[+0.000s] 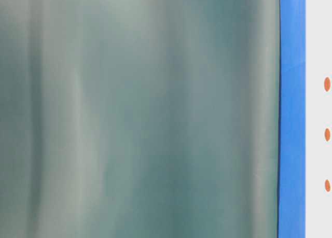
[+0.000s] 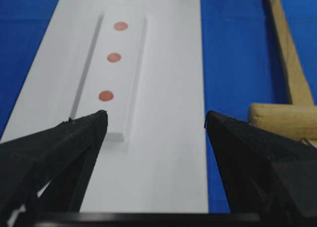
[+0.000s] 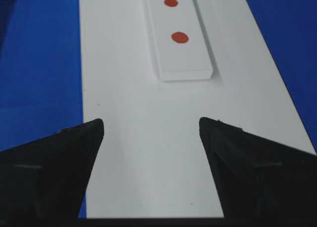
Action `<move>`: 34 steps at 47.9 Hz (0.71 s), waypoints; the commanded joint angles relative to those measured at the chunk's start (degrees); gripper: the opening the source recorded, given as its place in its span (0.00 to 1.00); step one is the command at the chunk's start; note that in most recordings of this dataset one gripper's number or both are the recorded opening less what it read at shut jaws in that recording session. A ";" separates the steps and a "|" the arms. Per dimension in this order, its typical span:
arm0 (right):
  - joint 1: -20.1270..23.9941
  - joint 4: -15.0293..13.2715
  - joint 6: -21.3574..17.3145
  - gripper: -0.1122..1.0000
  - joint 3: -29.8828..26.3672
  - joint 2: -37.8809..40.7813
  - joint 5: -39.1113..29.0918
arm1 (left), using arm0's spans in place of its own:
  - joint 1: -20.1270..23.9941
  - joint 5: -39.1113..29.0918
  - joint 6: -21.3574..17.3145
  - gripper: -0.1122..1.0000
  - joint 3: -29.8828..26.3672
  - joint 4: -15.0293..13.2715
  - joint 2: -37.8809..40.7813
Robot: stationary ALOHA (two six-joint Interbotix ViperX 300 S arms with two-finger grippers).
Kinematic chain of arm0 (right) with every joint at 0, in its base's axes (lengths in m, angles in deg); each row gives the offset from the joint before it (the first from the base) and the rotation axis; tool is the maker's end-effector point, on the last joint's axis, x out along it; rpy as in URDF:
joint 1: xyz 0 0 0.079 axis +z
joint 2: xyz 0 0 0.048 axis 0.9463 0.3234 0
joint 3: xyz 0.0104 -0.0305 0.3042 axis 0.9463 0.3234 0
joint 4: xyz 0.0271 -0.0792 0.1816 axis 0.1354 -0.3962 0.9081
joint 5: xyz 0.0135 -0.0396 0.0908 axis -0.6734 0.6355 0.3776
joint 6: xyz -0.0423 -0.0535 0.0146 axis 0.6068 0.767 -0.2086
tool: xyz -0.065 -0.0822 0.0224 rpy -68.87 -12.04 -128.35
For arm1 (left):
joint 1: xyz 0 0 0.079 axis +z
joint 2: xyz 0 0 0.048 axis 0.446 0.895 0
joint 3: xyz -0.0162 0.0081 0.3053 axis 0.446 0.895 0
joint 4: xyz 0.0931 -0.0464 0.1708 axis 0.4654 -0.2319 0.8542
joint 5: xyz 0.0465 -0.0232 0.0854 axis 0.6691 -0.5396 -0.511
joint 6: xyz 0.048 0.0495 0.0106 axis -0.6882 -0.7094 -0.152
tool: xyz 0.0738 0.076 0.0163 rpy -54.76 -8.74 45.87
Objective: Hit the mark with a hammer.
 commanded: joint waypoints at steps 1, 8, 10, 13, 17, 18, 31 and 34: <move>0.00 -0.09 -0.09 0.74 -0.97 0.09 0.09 | -0.09 0.26 -0.09 0.80 -0.62 0.09 0.26; 0.09 -0.09 -0.09 0.74 -0.97 0.09 0.26 | -0.09 0.26 -0.09 0.79 -0.62 0.09 0.26; 0.09 -0.18 -0.09 0.74 -0.88 0.09 0.26 | -0.09 0.26 -0.09 0.79 -0.62 0.09 0.26; 0.00 -0.09 -0.09 0.74 -0.97 0.09 0.26 | -0.09 0.26 -0.09 0.79 -0.62 0.09 0.26; 0.09 -0.09 -0.09 0.74 -0.97 0.09 0.26 | 0.00 0.26 -0.09 0.79 -0.62 0.09 0.26; 0.00 -0.18 -0.09 0.74 -0.88 0.09 0.26 | -0.09 0.26 -0.09 0.79 -0.62 0.09 0.26; 0.00 -0.18 -0.09 0.73 -0.97 0.09 0.26 | -0.09 0.26 -0.09 0.79 -0.62 0.09 0.26; 0.00 -0.09 -0.09 0.73 -0.97 0.09 0.18 | 0.00 0.26 -0.09 0.79 -0.62 0.09 0.26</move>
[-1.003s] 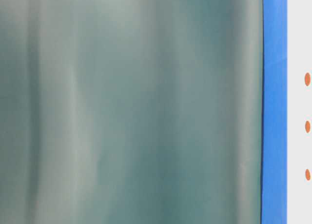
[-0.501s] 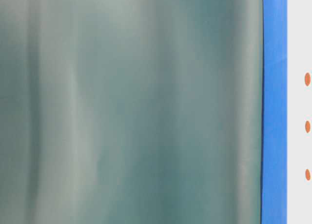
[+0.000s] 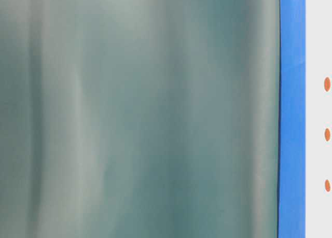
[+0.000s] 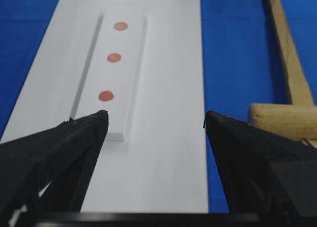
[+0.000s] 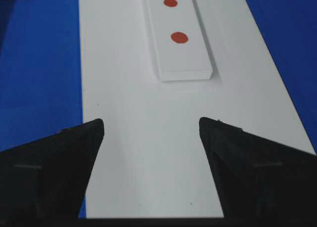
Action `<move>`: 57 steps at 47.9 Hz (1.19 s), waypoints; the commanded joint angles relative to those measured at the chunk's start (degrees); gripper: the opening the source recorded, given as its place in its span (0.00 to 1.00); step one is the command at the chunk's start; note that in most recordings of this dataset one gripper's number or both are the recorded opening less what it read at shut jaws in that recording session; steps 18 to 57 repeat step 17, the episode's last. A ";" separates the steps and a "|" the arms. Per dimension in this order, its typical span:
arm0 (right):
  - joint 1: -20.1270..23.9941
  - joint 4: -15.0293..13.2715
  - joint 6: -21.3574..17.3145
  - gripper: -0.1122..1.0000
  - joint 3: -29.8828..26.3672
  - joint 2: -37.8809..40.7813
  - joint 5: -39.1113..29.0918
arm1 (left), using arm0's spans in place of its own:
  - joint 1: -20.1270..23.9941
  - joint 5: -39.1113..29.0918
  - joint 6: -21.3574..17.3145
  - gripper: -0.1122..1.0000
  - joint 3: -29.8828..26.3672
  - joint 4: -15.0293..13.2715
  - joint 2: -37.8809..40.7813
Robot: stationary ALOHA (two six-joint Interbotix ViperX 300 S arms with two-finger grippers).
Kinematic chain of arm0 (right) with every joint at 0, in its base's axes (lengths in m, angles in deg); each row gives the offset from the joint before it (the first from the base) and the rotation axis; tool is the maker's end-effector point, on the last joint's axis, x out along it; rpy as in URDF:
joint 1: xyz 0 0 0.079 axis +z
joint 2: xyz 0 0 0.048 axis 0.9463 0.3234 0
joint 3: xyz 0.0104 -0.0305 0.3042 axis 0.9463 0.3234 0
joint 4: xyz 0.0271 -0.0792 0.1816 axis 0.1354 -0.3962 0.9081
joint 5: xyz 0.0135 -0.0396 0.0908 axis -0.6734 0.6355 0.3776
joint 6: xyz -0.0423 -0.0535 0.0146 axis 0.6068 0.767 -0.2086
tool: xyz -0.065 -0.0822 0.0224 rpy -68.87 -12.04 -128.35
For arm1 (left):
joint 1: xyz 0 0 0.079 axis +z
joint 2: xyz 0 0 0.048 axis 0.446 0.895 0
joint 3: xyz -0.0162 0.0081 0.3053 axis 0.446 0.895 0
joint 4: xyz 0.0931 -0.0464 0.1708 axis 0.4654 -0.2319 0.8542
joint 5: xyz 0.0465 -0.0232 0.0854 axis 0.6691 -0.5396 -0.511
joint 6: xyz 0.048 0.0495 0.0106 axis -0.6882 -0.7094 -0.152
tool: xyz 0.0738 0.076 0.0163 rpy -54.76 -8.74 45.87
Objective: Hit the mark with a hammer.
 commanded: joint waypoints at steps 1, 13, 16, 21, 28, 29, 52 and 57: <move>0.00 -0.18 -0.09 0.73 -0.97 0.18 0.09 | 0.00 0.26 -0.09 0.79 -0.62 0.09 0.35; 0.09 -0.18 -0.09 0.73 -0.97 0.18 -0.18 | -0.09 0.26 -0.09 0.79 -0.62 0.09 0.44; 0.09 -0.18 -0.09 0.73 -0.97 0.18 -0.18 | -0.09 0.26 -0.09 0.79 -0.62 0.09 0.44; 0.00 -0.18 -0.09 0.73 -0.97 0.18 -0.18 | 0.00 0.26 -0.09 0.79 -0.62 0.09 0.35; 0.00 -0.18 -0.09 0.73 -0.97 0.18 -0.18 | 0.00 0.26 -0.09 0.79 -0.62 0.09 0.35; 0.00 -0.18 -0.09 0.73 -0.97 0.18 -0.18 | 0.00 0.26 -0.09 0.79 -0.62 0.09 0.35; 0.00 -0.18 -0.09 0.73 -0.97 0.18 -0.18 | 0.00 0.26 -0.09 0.79 -0.62 0.09 0.35; 0.00 -0.18 -0.09 0.73 -0.97 0.18 -0.18 | 0.00 0.26 -0.09 0.79 -0.62 0.09 0.35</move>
